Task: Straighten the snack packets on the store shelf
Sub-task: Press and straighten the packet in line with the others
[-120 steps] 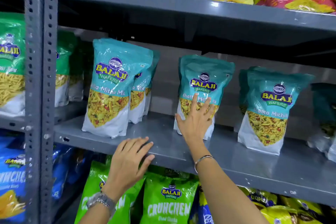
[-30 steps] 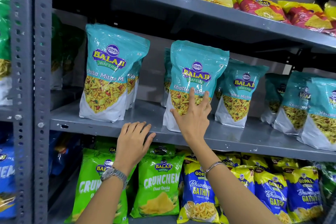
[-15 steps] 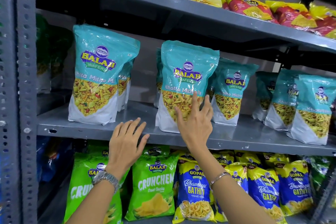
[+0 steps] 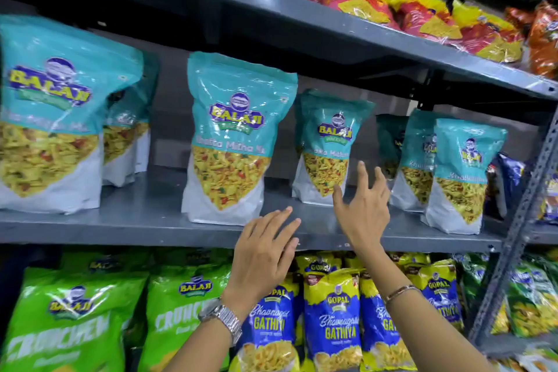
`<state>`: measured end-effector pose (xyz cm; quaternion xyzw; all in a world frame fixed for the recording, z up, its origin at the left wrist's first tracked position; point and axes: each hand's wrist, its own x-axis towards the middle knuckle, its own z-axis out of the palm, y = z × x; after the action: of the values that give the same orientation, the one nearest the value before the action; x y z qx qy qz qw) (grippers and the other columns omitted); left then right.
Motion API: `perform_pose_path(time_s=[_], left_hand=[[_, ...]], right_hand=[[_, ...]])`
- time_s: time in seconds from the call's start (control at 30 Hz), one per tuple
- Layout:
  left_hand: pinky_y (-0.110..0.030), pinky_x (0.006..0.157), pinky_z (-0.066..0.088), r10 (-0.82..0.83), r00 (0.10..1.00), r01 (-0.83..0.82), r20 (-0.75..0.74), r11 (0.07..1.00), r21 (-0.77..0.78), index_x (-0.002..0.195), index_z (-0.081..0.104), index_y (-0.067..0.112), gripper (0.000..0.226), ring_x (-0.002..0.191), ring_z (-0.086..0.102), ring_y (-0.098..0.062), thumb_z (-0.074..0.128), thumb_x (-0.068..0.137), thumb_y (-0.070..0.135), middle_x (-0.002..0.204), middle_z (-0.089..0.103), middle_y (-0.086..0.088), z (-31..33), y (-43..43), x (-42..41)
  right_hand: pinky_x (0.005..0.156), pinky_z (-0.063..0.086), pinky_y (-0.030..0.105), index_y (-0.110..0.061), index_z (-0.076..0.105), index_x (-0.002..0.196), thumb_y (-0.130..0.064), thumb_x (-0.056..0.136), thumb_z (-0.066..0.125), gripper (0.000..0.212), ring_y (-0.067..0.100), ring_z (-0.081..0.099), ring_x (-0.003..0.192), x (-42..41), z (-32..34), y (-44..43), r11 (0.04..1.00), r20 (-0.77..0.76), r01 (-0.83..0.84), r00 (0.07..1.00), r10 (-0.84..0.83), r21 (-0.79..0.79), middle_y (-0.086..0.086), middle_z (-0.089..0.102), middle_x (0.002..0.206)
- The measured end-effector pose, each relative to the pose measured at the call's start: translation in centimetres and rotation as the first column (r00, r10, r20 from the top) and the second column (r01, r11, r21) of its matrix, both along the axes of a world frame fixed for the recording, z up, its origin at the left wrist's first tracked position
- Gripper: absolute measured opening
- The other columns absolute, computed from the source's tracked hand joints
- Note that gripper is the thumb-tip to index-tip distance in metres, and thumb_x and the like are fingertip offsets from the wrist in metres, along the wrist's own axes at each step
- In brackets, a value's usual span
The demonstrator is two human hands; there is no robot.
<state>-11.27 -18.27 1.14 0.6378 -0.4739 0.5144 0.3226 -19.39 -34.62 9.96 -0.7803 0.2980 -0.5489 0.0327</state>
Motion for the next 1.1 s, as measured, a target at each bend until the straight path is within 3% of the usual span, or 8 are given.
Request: perform_pose_path(time_s=[0.23,0.4,0.57,1.1], left_hand=[[-0.038,0.089,0.042,0.133,0.990,-0.130,-0.053,0.990,0.052,0.113,0.069,0.013,0.035,0.108,0.061,-0.024,0.043,0.096,0.030,0.123,0.065,-0.005,0.0,-5.1,0.6],[-0.037,0.082,0.043,0.224,0.973,-0.227,0.052,0.972,0.058,0.098,0.072,0.012,0.033,0.098,0.064,-0.024,0.046,0.095,0.032,0.108,0.070,-0.004,-0.7,-5.5,1.2],[-0.037,0.082,0.046,0.293,0.949,-0.300,0.117,0.952,0.050,0.104,0.072,0.013,0.033,0.100,0.063,-0.022,0.048,0.097,0.034,0.109,0.071,-0.001,-1.4,-5.3,1.8],[-0.033,0.082,0.044,0.320,0.941,-0.326,0.114,0.945,0.041,0.104,0.073,0.016,0.034,0.096,0.061,-0.018,0.047,0.097,0.038,0.107,0.071,0.002,-1.2,-4.6,1.8]], right_hand=[[0.084,0.047,0.053,-0.017,0.031,0.144,-0.038,0.083,0.063,0.072,0.042,0.033,0.128,2.9,1.2,-4.9,0.994,-0.165,-0.097,0.982,0.087,-0.051,0.023,0.029,0.148],[0.086,0.046,0.055,-0.021,0.024,0.145,-0.040,0.081,0.064,0.078,0.042,0.027,0.130,6.5,1.7,-6.6,0.988,-0.179,-0.153,0.972,0.151,0.007,0.024,0.021,0.149],[0.088,0.046,0.059,-0.029,0.016,0.147,-0.046,0.078,0.068,0.087,0.044,0.016,0.136,9.5,1.5,-7.5,0.981,-0.204,-0.193,0.959,0.196,0.035,0.023,0.009,0.153],[0.081,0.048,0.067,-0.033,0.007,0.148,-0.039,0.079,0.071,0.094,0.045,0.007,0.139,10.9,0.7,-7.1,0.976,-0.166,-0.192,0.964,0.207,0.098,0.026,0.004,0.153]])
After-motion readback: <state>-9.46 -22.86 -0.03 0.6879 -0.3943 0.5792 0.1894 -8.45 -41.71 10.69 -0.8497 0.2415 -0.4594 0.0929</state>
